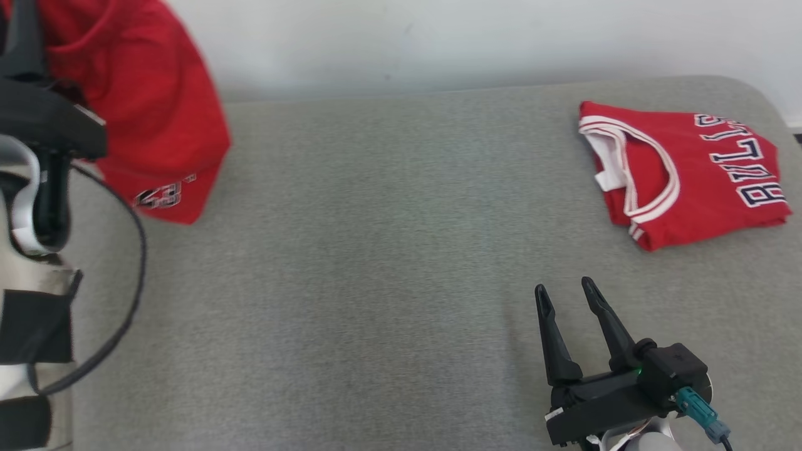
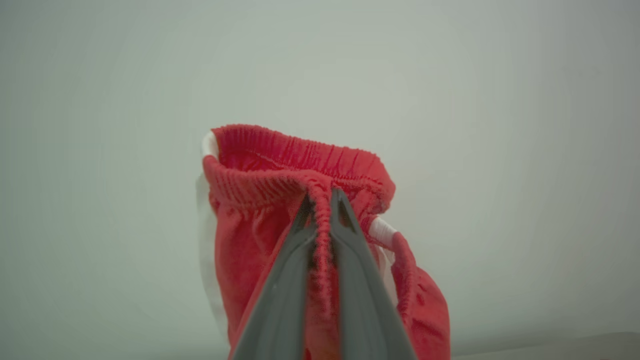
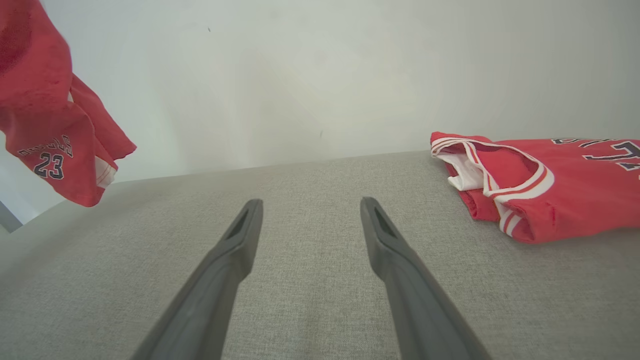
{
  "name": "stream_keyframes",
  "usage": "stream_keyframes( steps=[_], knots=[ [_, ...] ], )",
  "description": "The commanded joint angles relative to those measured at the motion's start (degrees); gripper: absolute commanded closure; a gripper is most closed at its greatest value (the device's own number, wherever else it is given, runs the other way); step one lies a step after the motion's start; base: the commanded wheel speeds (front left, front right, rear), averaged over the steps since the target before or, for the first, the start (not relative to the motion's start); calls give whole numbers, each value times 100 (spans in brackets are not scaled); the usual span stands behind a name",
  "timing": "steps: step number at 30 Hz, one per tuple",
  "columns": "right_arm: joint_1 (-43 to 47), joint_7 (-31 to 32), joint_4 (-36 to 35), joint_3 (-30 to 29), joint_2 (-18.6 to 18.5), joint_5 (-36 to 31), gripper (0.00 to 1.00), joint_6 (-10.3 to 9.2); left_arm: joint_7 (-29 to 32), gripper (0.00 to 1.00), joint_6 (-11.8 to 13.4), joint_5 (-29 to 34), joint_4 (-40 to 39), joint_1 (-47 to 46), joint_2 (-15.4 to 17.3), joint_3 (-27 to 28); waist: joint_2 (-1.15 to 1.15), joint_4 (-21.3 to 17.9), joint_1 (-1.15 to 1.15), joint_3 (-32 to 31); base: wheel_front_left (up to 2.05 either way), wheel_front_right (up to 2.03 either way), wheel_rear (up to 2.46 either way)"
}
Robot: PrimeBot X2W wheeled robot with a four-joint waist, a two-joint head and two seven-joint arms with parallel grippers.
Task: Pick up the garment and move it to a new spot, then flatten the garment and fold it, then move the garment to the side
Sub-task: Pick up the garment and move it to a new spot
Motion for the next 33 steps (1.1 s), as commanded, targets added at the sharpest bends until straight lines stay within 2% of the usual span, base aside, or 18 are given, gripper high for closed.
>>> stream_keyframes(
  steps=[1, 7, 8, 13, 18, 22, 27, 33],
  knots=[
    [61, -22, -7, 4, 2, 73, 0, -10, 157, 100, -14, -74, -334, 101, -108, -81, 0, -376, 0, -83, 0, 0, 0],
    [139, -22, 19, -93, 3, 215, 0, -10, 654, 100, 34, -168, -1148, 13, -485, -501, 0, -907, 0, -92, 0, 0, 0],
    [139, -22, 19, -93, 3, 215, 0, -10, 654, 100, 34, -168, -1148, 13, -485, -501, 0, -907, 0, -92, 0, 0, 0],
    [114, -22, 52, -118, 3, 354, 0, -10, 848, 100, 49, -337, -1306, -59, -915, -823, 0, -1290, 0, -40, 0, 0, 0],
    [48, -23, 79, -76, 3, 440, 0, -10, 861, 100, 51, -561, -1287, -55, -1213, -1105, 0, -1565, 0, 11, 0, 0, 0],
    [60, -23, 77, -104, 2, 460, 0, -10, 735, 100, 82, -741, -1218, 99, -1340, -1308, 0, -1611, 0, 24, 0, 0, 0],
    [96, -23, 104, -151, 4, 344, 0, -10, 498, 100, 160, -938, -1065, 652, -1386, -1388, 0, -1448, 0, 48, 0, 0, 0],
    [59, -23, 148, -123, 3, 244, 0, -10, 158, 100, 188, -1031, -746, 1745, -1107, -1157, 0, -1145, 0, 77, 0, 0, 0]
  ],
)
